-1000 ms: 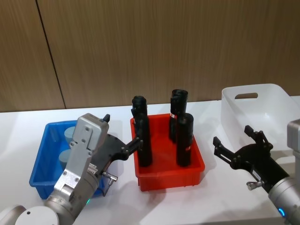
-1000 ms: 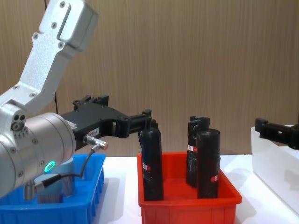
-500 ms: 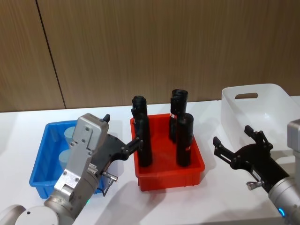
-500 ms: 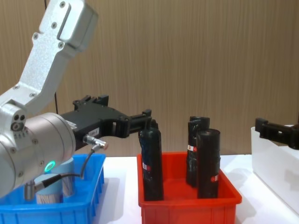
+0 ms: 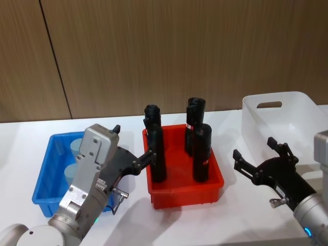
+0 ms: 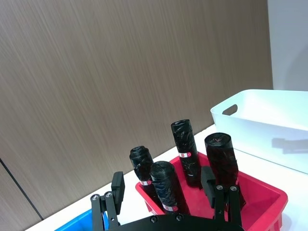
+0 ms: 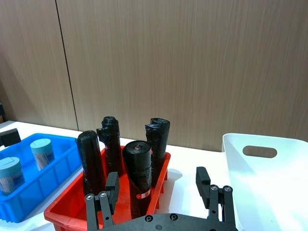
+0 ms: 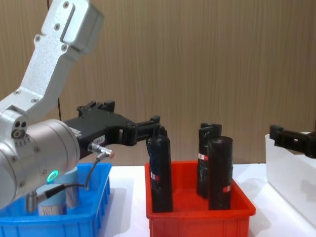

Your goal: Pick the cotton swabs from the blue box and place them into the white box.

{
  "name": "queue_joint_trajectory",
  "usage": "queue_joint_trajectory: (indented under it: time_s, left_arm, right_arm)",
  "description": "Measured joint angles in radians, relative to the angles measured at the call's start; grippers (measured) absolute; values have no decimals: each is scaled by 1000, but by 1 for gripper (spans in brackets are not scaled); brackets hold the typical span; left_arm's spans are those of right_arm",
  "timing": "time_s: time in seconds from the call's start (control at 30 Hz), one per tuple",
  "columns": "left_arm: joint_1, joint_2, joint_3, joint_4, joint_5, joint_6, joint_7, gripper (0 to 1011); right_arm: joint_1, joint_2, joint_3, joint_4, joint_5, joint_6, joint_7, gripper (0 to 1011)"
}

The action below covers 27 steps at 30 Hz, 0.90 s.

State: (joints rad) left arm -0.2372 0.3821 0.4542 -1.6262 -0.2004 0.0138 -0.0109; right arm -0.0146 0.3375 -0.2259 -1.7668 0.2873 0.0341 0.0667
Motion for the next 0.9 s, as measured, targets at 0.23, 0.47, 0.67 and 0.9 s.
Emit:
queue_joint_trajectory:
  time_s: [0.23, 0.47, 0.67, 0.9]
  left_arm:
    - [0, 0, 0, 0, 0, 0, 0, 1004]
    - [0, 0, 0, 0, 0, 0, 0, 1004]
    - [-3, -2, -2, 3, 0, 4, -1, 1004]
    - [-14, -9, -10, 16, -13, 29, 1, 1004]
  right_arm:
    - [0, 0, 0, 0, 0, 0, 0, 1002]
    - [0, 0, 0, 0, 0, 0, 0, 1002]
    - [0, 0, 0, 0, 0, 0, 0, 1002]
    - [0, 0, 0, 0, 0, 0, 0, 1002]
